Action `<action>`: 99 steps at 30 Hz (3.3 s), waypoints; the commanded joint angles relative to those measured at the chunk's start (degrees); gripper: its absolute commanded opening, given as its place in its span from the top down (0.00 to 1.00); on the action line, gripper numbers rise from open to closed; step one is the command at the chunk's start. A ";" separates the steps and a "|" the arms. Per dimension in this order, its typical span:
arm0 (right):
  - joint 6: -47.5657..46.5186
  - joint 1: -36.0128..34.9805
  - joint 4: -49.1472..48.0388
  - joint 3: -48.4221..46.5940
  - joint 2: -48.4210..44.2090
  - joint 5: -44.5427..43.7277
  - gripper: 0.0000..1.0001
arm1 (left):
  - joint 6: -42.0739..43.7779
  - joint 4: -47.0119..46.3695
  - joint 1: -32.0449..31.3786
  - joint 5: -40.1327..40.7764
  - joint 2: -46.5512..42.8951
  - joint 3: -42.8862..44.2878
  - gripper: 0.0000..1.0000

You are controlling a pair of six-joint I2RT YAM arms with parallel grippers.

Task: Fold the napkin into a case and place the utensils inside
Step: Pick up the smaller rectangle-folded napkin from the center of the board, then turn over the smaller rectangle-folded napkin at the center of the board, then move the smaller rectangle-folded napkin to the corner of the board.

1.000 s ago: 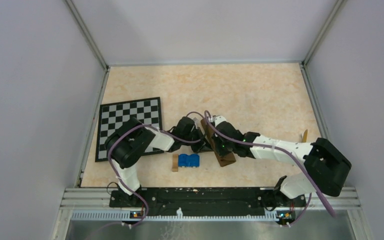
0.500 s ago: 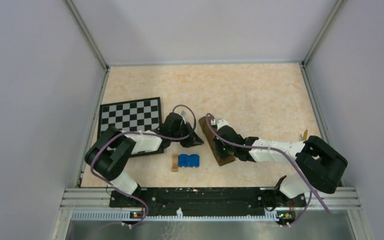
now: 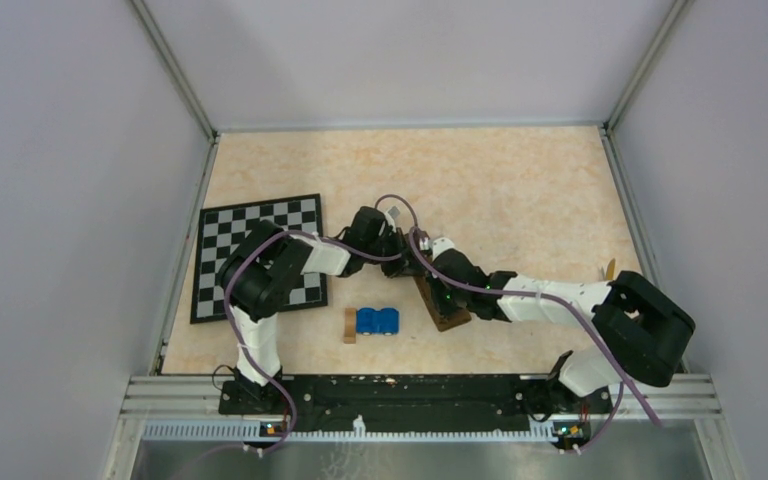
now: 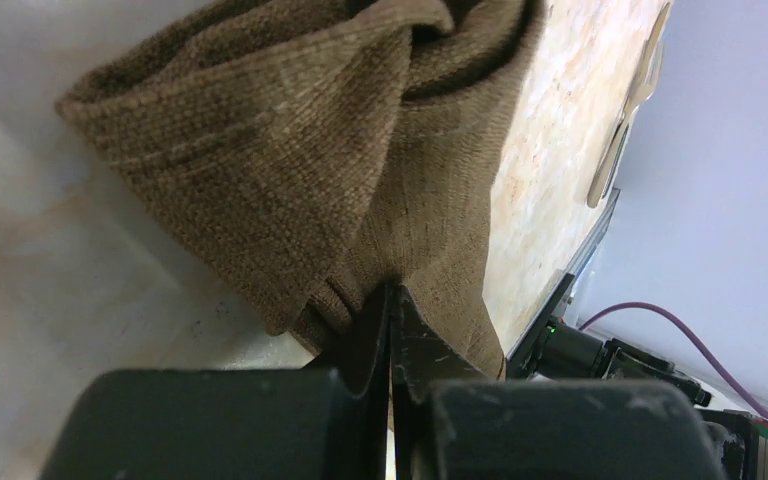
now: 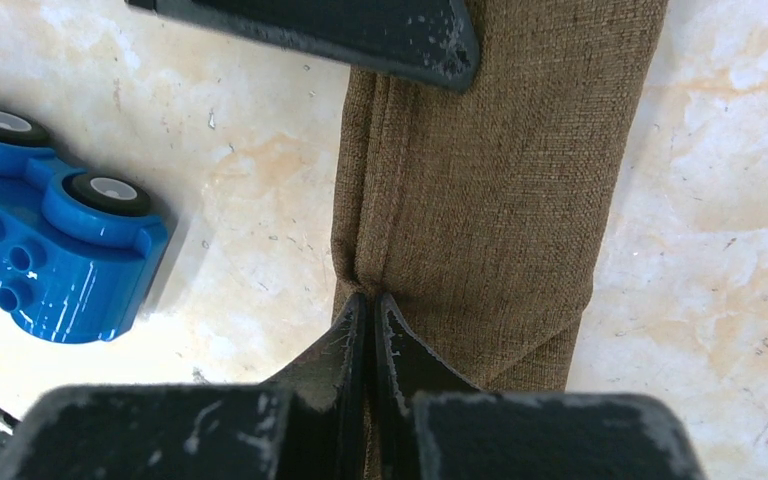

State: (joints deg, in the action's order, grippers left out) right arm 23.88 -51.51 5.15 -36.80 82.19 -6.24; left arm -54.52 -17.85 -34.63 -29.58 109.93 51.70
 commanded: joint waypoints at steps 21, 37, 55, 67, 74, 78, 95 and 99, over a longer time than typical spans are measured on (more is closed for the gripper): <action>-8.29 -8.49 3.49 -10.95 10.63 -18.06 0.49 | 3.61 3.61 1.97 0.49 2.92 0.47 1.00; -3.66 -9.64 -0.80 -8.86 10.80 -23.44 1.00 | 11.00 13.04 8.90 2.17 -15.00 0.65 0.67; 42.12 12.92 -52.09 3.45 12.29 45.14 1.00 | 18.09 32.63 17.49 15.51 -46.58 1.65 0.54; 48.07 26.55 -72.07 11.18 28.69 54.56 1.00 | 17.88 28.87 17.34 5.87 -39.32 1.40 0.55; 12.24 33.35 -19.37 2.21 14.96 45.71 0.71 | 15.36 19.69 14.16 -3.73 -26.39 2.42 0.56; 0.94 30.87 6.01 -3.98 0.76 25.71 0.55 | 12.62 12.06 10.90 -6.70 -17.60 5.86 0.59; 4.43 17.07 8.94 1.92 -0.46 10.69 0.89 | 17.07 11.45 8.70 -0.40 9.72 20.84 0.71; 3.11 16.31 13.18 -1.76 -6.23 11.03 0.86 | 21.61 17.44 8.53 -0.61 7.85 25.32 0.67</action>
State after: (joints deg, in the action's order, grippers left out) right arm 29.45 -34.87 13.02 -35.59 79.68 12.14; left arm -39.55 -4.69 -26.33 -32.49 120.03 72.60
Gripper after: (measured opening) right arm 0.115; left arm 0.313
